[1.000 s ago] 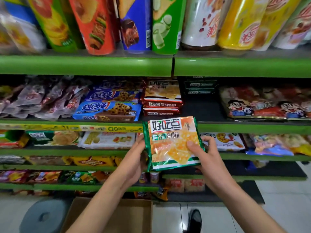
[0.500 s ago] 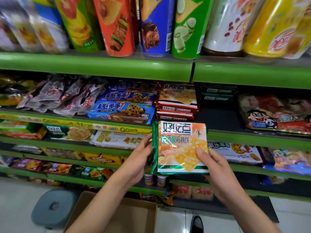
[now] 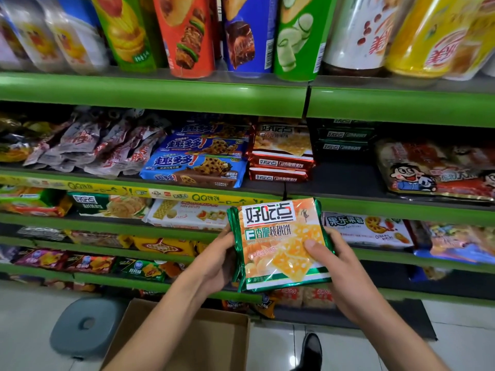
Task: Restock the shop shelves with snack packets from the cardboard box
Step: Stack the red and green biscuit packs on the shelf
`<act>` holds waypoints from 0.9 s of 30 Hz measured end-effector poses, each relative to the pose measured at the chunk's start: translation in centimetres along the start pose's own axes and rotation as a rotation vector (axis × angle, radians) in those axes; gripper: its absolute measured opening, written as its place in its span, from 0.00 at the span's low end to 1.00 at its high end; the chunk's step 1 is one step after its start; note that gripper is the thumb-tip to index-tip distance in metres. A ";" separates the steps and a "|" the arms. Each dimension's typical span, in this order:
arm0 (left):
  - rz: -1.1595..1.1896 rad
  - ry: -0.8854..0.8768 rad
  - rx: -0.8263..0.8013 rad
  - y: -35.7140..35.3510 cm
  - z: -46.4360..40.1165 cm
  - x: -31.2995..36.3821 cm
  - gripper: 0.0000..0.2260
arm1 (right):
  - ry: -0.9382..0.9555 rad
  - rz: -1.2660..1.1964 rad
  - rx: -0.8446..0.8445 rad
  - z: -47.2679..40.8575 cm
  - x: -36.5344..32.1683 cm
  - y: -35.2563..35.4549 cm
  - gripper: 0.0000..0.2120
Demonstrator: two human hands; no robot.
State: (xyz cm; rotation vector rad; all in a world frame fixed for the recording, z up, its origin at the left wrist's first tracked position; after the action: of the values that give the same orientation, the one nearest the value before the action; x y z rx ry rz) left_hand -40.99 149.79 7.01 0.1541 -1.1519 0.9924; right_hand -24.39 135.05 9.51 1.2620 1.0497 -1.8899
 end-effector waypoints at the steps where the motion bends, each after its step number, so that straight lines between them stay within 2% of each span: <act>1: 0.005 0.012 -0.005 -0.1 0.1 -0.1 0.23 | -0.012 0.011 -0.002 0.2 0.0 -0.1 0.22; 4: 0.012 0.009 0.040 -0.1 -0.2 -0.4 0.17 | -0.058 0.067 -0.009 0.7 0.0 -0.3 0.29; 6: 0.015 -0.005 0.096 -0.3 -0.4 -0.6 0.13 | -0.079 0.146 -0.003 0.8 -0.3 -0.2 0.28; 9: 0.033 -0.017 0.154 -0.6 -0.5 -0.7 0.13 | -0.069 0.302 0.032 0.5 -1.3 -0.1 0.21; 13: 0.033 -0.021 0.191 -0.8 -0.1 -0.1 0.13 | -0.052 0.438 0.031 0.1 -2.3 -0.1 0.20; 16: 0.043 -0.042 0.197 -0.7 0.4 0.4 0.13 | -0.017 0.465 0.038 -0.1 -1.9 -0.4 0.14; 21: 0.041 -0.073 0.221 -0.4 1.1 1.0 0.18 | 0.004 0.467 0.076 -0.1 -1.0 -1.2 0.14; 23: 0.016 -0.077 0.226 -0.1 1.2 1.1 0.19 | 0.011 0.451 0.069 0.0 -1.1 -1.6 0.18; 26: -0.012 -0.089 0.234 0.1 1.0 0.9 0.24 | -0.019 0.395 0.013 -0.4 -1.0 -1.7 0.33; 27: -0.014 -0.096 0.233 0.2 0.9 0.8 0.25 | -0.028 0.386 0.009 -0.5 -0.9 -1.7 0.33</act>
State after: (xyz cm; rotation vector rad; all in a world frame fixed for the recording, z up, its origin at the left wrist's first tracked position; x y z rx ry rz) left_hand -41.70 149.82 7.98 0.3989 -1.1186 1.1154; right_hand -25.28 136.41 10.70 1.3295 0.7209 -1.6129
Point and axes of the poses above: each hand's wrist, its own z-axis away from the middle knuckle, its own y-axis out of the back of the hand, x = y × z, the point moved 2 cm from there along -z, towards the middle knuckle, and after that the axes turned 6 degrees about -z, right-handed, at the moved point
